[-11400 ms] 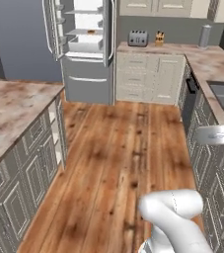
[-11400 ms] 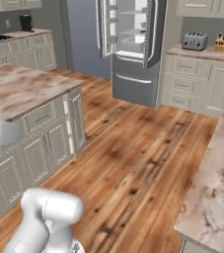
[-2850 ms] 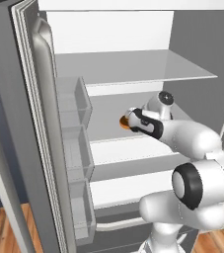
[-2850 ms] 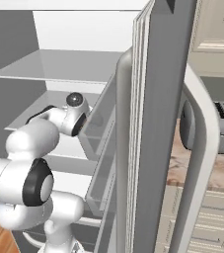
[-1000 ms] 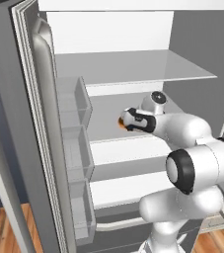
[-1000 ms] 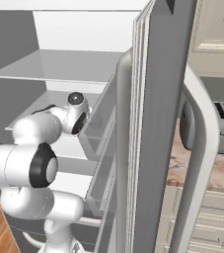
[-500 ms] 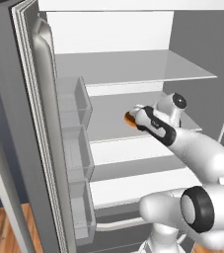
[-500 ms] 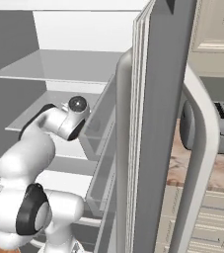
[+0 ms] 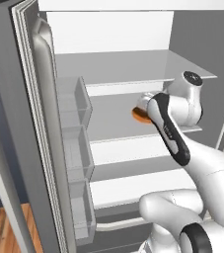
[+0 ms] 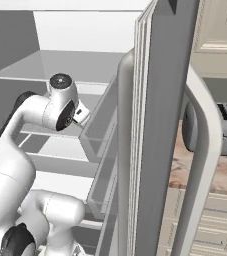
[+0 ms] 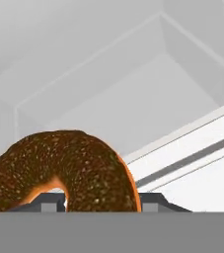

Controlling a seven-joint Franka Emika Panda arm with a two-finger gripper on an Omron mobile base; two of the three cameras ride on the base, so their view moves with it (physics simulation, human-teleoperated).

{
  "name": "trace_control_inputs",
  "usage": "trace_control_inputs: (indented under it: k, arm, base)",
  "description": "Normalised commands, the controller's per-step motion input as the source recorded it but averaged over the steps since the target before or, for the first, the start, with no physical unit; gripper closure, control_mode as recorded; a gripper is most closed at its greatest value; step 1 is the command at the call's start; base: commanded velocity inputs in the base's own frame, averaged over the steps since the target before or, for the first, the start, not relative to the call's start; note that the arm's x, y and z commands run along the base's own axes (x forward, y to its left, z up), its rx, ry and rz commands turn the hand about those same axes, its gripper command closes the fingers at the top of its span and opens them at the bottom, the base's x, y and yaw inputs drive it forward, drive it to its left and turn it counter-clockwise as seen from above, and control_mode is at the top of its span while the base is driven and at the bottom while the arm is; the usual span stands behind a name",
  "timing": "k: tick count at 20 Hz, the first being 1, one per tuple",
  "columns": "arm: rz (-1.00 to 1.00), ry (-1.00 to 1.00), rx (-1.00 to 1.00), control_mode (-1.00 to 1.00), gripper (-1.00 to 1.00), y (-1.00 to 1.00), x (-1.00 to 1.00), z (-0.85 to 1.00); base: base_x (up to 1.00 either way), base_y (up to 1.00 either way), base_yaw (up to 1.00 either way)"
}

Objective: Take the cake and donut from the fridge and place them on the empty tray on the dining counter.

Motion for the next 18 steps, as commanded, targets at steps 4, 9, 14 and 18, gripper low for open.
trace_control_inputs:
  k: [4, 9, 14, 18]
  arm:
    - [0.05, 0.06, -0.02, -1.00, 1.00, 0.00, -1.00, 0.57]
    - [0.09, -0.28, -0.01, -1.00, 1.00, 0.01, -1.00, 0.07]
    - [0.07, -0.18, -0.05, -1.00, 1.00, 0.00, -1.00, 0.51]
    - [0.00, -0.01, -0.09, -1.00, 1.00, 0.02, -0.97, 0.56]
  base:
    - [0.00, 0.00, 0.00]
    - [0.00, 0.00, 0.00]
    - [0.00, 0.00, 0.00]
    - [0.00, 0.00, 0.00]
